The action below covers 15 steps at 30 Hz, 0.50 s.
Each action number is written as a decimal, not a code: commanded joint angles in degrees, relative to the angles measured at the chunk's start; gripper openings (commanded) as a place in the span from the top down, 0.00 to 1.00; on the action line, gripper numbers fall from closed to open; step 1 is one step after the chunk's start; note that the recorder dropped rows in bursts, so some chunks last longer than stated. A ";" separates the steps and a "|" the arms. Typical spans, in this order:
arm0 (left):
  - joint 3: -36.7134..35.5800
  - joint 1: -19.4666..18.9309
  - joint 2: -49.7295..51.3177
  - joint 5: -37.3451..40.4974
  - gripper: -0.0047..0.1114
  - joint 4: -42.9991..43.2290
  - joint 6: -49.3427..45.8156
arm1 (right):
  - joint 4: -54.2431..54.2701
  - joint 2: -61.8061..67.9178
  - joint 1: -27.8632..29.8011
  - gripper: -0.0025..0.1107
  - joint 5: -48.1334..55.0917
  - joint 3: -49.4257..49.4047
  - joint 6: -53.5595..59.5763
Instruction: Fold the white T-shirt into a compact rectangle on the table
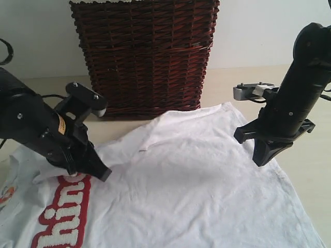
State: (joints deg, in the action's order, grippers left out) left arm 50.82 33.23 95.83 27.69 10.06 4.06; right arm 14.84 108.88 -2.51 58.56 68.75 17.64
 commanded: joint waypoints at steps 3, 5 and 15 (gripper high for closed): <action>-0.27 1.22 3.58 7.81 0.49 -2.94 1.24 | 0.27 -0.60 0.19 0.98 0.22 0.31 0.74; -0.27 1.22 4.75 10.69 0.38 -4.59 0.67 | 0.27 -0.60 0.19 0.98 0.22 0.31 0.74; 5.77 1.44 1.44 13.10 0.55 -4.71 0.69 | 0.27 -0.60 0.19 0.98 0.22 0.31 0.74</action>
State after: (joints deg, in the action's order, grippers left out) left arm 54.56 34.33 100.10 39.71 5.91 4.67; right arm 14.85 108.88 -2.51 58.56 68.75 17.85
